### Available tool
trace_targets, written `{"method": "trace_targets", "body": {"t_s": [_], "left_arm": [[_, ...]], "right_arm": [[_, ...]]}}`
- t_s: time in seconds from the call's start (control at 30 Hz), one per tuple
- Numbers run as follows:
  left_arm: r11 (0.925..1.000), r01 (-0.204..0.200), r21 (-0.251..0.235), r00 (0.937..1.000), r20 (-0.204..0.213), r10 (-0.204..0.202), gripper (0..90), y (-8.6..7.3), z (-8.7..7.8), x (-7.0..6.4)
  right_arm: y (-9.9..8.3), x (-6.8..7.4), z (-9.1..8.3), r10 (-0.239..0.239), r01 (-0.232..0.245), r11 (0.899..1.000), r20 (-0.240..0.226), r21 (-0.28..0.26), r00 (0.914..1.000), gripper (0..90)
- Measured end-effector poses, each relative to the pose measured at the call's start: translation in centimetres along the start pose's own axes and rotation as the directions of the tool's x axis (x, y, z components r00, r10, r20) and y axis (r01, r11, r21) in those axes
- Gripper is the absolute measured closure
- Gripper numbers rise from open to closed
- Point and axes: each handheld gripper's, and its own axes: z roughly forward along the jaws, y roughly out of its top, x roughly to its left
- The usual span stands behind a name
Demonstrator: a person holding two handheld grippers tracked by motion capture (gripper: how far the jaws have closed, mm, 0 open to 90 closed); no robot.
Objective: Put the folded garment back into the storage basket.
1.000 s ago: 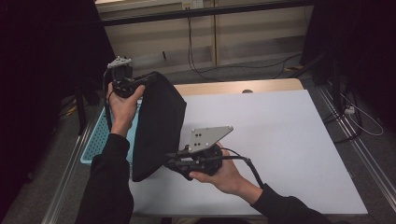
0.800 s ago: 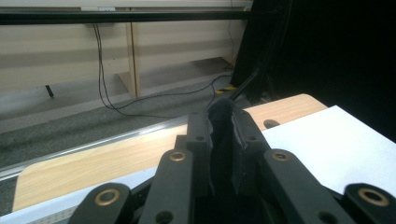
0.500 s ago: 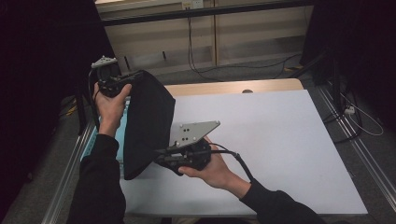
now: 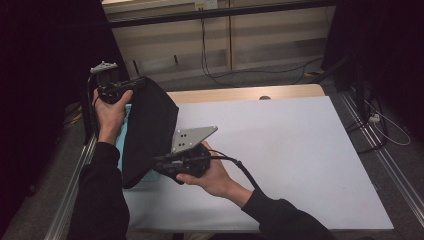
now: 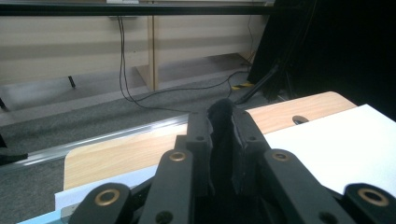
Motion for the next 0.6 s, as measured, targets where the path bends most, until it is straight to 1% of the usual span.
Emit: {"method": "trace_targets", "body": {"t_s": [0.17, 0.27, 0.33, 0.4, 0.43, 0.47, 0.53, 0.6], "left_arm": [[1.0, -0.005, 0.001, 1.0, 0.0, 0.005, 79.6, 0.3, 0.2, 0.7], [1.0, 0.0, -0.005, 1.0, -0.005, 0.0, 79.6, 0.6, 0.2, 1.3], [1.0, -0.006, -0.003, 1.0, -0.002, 0.006, 79.6, 0.6, 0.2, 1.6], [0.9999, 0.001, -0.012, 1.0, 0.003, -0.001, 79.6, 0.6, 0.4, 1.9], [0.9998, 0.013, -0.017, 0.9999, 0.01, -0.013, 79.6, 0.6, 0.5, 2.1], [0.9998, 0.013, -0.015, 0.9999, 0.011, -0.013, 79.6, 0.5, 0.6, 2.2], [1.0, -0.004, -0.007, 1.0, 0.005, 0.004, 79.6, 0.5, 0.8, 2.3], [0.9999, -0.013, -0.006, 0.9998, 0.012, 0.013, 79.6, 0.5, 1.0, 2.3]], "right_arm": [[0.5, -0.4, 0.7, -0.006, 0.006, 1.0, 0.006, 0.013, 1.0, 84.7], [0.7, -0.7, 1.2, -0.012, 0.012, 1.0, 0.012, 0.019, 0.9999, 84.7], [0.7, -1.0, 1.6, -0.006, 0.006, 1.0, 0.011, 0.021, 0.9999, 84.7], [0.7, -1.2, 2.1, -0.003, 0.003, 1.0, 0.012, 0.022, 0.9999, 84.7], [0.7, -1.3, 2.4, -0.004, 0.003, 1.0, 0.012, 0.027, 0.9999, 84.7], [0.7, -1.4, 2.7, -0.002, 0.001, 1.0, 0.013, 0.03, 0.9999, 84.7], [0.7, -1.7, 3.3, 0.006, -0.006, 0.999, 0.012, 0.034, 0.9999, 84.7], [0.7, -1.9, 3.8, 0.008, -0.008, 0.999, 0.011, 0.036, 0.9999, 84.7]]}}
